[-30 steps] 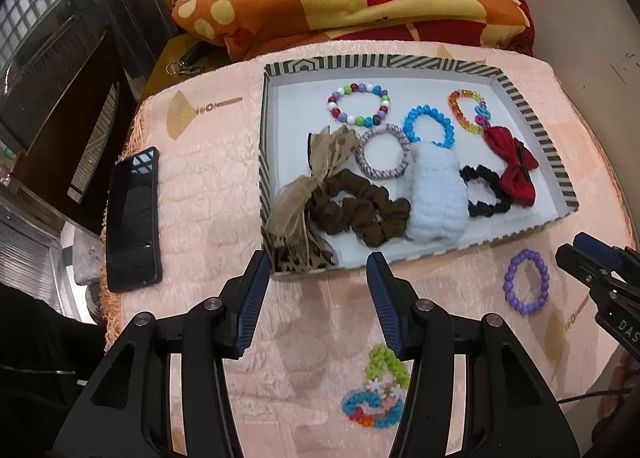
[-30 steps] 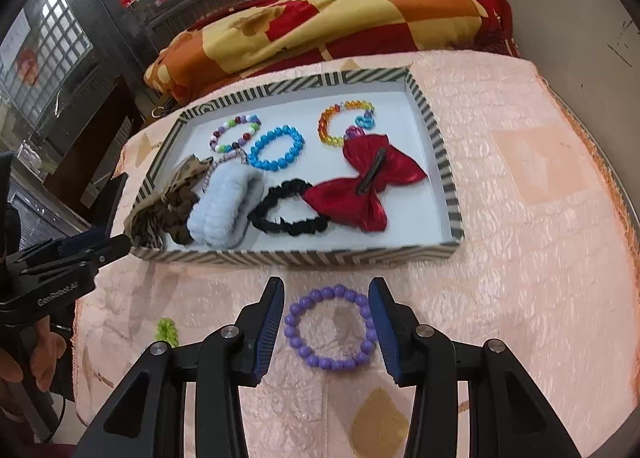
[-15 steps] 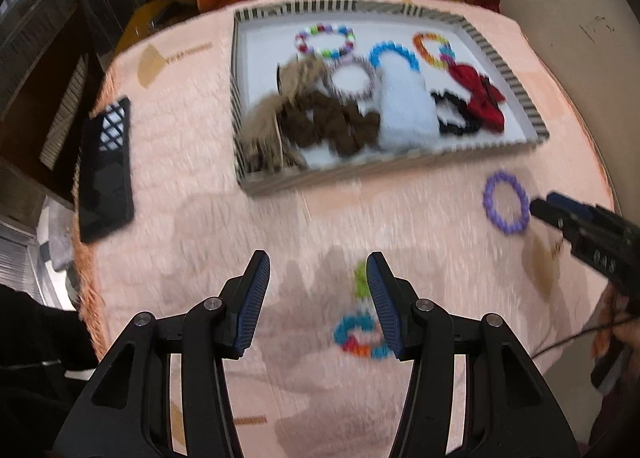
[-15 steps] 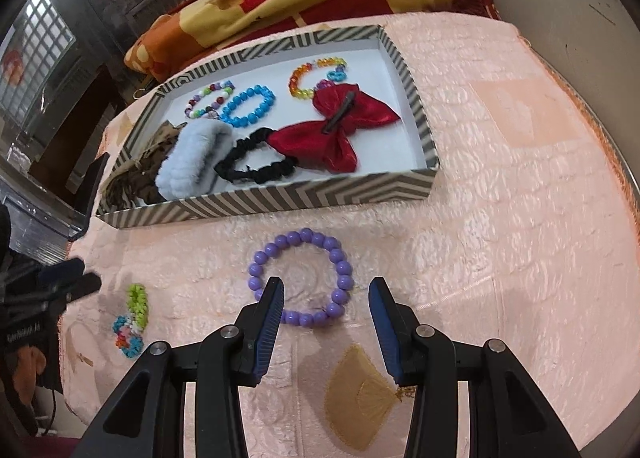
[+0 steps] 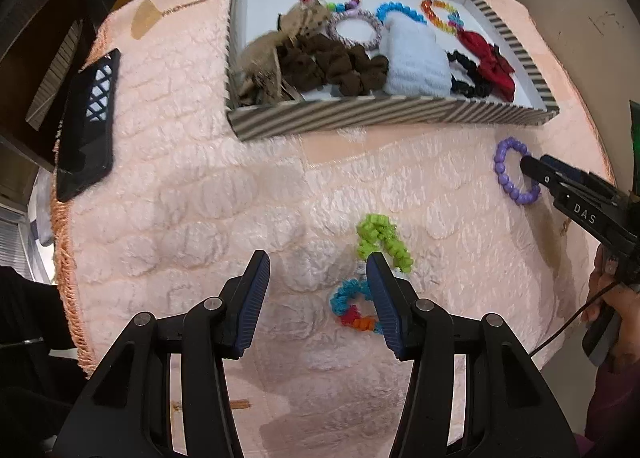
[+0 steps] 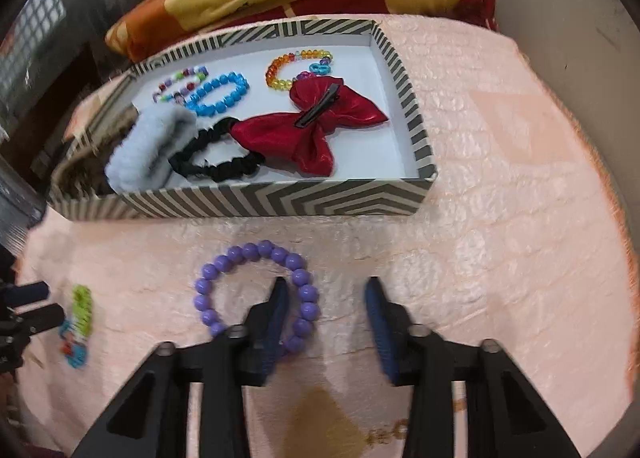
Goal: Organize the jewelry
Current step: 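Move both tools back toward the purple and green bracelets, then grasp the green-blue charm bracelet with left tool while right grasps purple bracelet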
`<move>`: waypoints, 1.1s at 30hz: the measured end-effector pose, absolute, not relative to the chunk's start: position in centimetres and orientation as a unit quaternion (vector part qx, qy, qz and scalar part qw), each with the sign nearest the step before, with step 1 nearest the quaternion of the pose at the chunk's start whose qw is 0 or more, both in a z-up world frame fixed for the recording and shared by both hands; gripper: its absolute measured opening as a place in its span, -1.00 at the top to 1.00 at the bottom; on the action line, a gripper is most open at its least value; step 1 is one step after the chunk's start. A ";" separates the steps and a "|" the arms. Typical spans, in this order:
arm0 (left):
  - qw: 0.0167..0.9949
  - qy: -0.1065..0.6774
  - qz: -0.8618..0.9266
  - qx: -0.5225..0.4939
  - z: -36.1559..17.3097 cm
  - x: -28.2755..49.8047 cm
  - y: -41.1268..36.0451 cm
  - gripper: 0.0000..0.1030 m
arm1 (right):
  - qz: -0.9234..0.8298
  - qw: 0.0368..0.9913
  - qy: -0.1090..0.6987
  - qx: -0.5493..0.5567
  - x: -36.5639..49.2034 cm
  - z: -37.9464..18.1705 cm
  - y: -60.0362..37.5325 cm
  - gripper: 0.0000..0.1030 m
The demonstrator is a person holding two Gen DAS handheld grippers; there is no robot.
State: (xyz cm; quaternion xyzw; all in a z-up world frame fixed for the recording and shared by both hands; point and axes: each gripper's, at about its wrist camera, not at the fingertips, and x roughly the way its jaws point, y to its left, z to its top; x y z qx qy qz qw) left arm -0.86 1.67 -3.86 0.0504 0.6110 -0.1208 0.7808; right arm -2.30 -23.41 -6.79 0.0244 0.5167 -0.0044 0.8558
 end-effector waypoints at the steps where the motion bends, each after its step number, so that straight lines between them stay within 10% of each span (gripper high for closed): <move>1: 0.780 0.612 -0.122 0.052 -4.0 -0.8 1.4 0.03 | -0.004 0.855 0.517 0.023 -2.4 -6.7 -23.5 0.44; 14: 0.776 0.611 -0.145 0.051 -5.1 -0.4 -0.8 0.04 | 0.010 0.859 0.510 0.043 -2.6 -6.8 -24.3 0.44; 18: 0.772 0.613 -0.156 0.064 -5.4 -0.3 -1.3 0.80 | 0.014 0.862 0.507 0.029 -2.5 -6.7 -24.1 0.82; 33: 0.785 0.580 -0.213 0.032 0.1 0.5 -1.0 0.81 | 0.067 0.878 0.469 0.069 -3.8 -2.1 -23.7 0.83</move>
